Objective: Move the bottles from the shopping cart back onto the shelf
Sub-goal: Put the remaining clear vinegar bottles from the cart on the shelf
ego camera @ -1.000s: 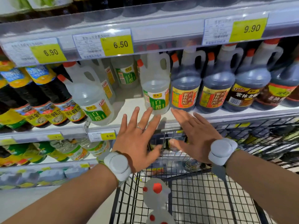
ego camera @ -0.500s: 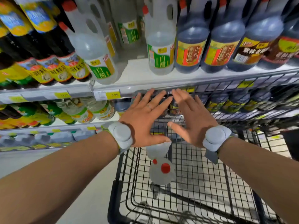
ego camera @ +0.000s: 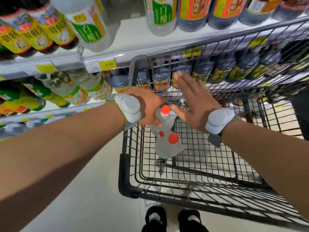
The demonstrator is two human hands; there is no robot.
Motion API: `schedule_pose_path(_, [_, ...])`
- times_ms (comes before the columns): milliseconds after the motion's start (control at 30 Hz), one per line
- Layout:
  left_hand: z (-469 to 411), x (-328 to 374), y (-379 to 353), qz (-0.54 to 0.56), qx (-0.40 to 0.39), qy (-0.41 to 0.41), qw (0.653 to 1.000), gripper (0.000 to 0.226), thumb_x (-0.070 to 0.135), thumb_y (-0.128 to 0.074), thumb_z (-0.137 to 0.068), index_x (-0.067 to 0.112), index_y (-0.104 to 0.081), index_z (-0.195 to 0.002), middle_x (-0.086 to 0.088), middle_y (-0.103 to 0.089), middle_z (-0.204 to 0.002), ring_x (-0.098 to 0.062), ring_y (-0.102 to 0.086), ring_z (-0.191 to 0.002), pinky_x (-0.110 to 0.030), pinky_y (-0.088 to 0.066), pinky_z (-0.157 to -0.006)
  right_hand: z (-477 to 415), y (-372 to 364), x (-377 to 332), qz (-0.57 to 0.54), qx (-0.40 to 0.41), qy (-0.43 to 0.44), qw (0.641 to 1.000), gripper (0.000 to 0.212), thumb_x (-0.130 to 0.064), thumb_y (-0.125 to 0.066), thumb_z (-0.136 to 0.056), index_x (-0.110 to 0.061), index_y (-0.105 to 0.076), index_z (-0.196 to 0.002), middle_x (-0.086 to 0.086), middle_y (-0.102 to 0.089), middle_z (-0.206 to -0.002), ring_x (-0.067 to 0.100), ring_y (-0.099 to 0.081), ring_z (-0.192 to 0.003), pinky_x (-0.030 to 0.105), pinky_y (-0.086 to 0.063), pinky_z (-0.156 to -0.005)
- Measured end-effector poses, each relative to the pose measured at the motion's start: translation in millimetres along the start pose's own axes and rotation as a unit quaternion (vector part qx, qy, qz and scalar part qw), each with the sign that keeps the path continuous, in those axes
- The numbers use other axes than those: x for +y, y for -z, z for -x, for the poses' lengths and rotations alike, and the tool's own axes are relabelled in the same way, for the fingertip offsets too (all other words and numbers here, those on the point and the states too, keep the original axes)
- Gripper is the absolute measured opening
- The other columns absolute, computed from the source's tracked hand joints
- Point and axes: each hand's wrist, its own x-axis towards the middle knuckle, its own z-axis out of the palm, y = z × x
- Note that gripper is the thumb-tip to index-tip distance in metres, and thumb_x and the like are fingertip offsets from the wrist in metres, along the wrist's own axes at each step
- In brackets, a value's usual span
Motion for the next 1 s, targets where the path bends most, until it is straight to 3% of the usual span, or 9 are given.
schedule_pose_path(100, [-2.4,2.0,5.6,0.015,-0.038,-0.002,0.999,0.044,0.068,-0.062,-0.084,0.033,-0.058,-0.112,0.007,-0.064,-0.084,-0.021,-0.064,-0.076,-0.029,-0.047,-0.060,0.6,-4.6,0.3,0.007,-0.007,-0.008,1.000,0.088,-0.071,-0.027,-0.089,-0.030,0.010,-0.157,-0.001,-0.001,-0.168,0.016,0.004,-0.154,0.050,-0.002,-0.124])
schedule_pose_path(233, [-10.6,10.6,5.9,0.026,-0.047,-0.015,0.998,0.039,0.060,-0.060,-0.090,0.026,-0.065,-0.108,0.003,-0.067,-0.085,-0.020,-0.061,-0.072,-0.027,-0.042,-0.058,1.0,-8.6,1.7,0.005,-0.012,-0.013,1.000,0.088,-0.071,-0.027,-0.089,-0.029,0.009,-0.158,-0.002,-0.001,-0.168,0.017,0.004,-0.154,0.050,-0.002,-0.124])
schedule_pose_path(367, [-21.0,15.8,0.8,0.031,-0.046,-0.012,0.998,0.032,0.054,-0.056,-0.096,0.024,-0.068,-0.102,0.002,-0.069,-0.086,-0.023,-0.067,-0.078,-0.030,-0.050,-0.065,-0.4,-8.0,2.5,0.009,-0.005,-0.010,1.000,0.088,-0.068,-0.030,-0.090,-0.029,0.009,-0.158,-0.002,-0.004,-0.168,0.017,0.002,-0.154,0.050,-0.003,-0.124])
schedule_pose_path(567, [-21.3,16.7,5.2,0.029,-0.042,-0.017,0.999,0.025,0.044,-0.051,-0.101,0.023,-0.064,-0.105,0.002,-0.066,-0.085,-0.022,-0.061,-0.076,-0.029,-0.041,-0.061,-2.1,-7.2,2.1,-0.006,-0.012,-0.017,1.000,0.088,-0.070,-0.029,-0.088,-0.031,0.010,-0.157,-0.005,-0.003,-0.168,0.015,0.002,-0.154,0.049,-0.004,-0.124])
schedule_pose_path(800, [-17.2,16.5,4.3,-0.008,0.000,-0.030,1.000,0.020,0.046,-0.048,-0.101,0.027,-0.054,-0.100,0.009,-0.047,-0.070,-0.021,-0.058,-0.072,-0.030,-0.040,-0.060,-3.9,-1.6,4.6,-0.025,-0.033,-0.021,0.999,0.089,-0.070,-0.030,-0.087,-0.034,0.013,-0.156,-0.008,-0.001,-0.168,0.012,0.005,-0.154,0.049,-0.003,-0.125])
schedule_pose_path(933, [-14.3,13.1,10.3,-0.008,0.013,-0.031,0.999,0.020,0.046,-0.049,-0.101,0.026,-0.054,-0.099,0.009,-0.049,-0.070,-0.021,-0.057,-0.071,-0.032,-0.048,-0.065,-3.4,3.3,4.1,-0.048,-0.055,-0.009,0.997,0.089,-0.069,-0.034,-0.087,-0.038,0.017,-0.154,-0.009,0.000,-0.167,0.013,0.003,-0.154,0.045,-0.003,-0.125])
schedule_pose_path(1000, [-13.7,9.3,21.0,0.000,0.011,-0.022,1.000,0.020,0.045,-0.049,-0.100,0.027,-0.056,-0.103,0.008,-0.052,-0.071,-0.019,-0.055,-0.069,-0.030,-0.044,-0.062,-3.8,7.7,1.7,-0.061,-0.059,-0.012,0.996,0.090,-0.071,-0.036,-0.087,-0.041,0.020,-0.151,-0.010,0.000,-0.167,0.014,0.001,-0.154,0.043,-0.004,-0.126])
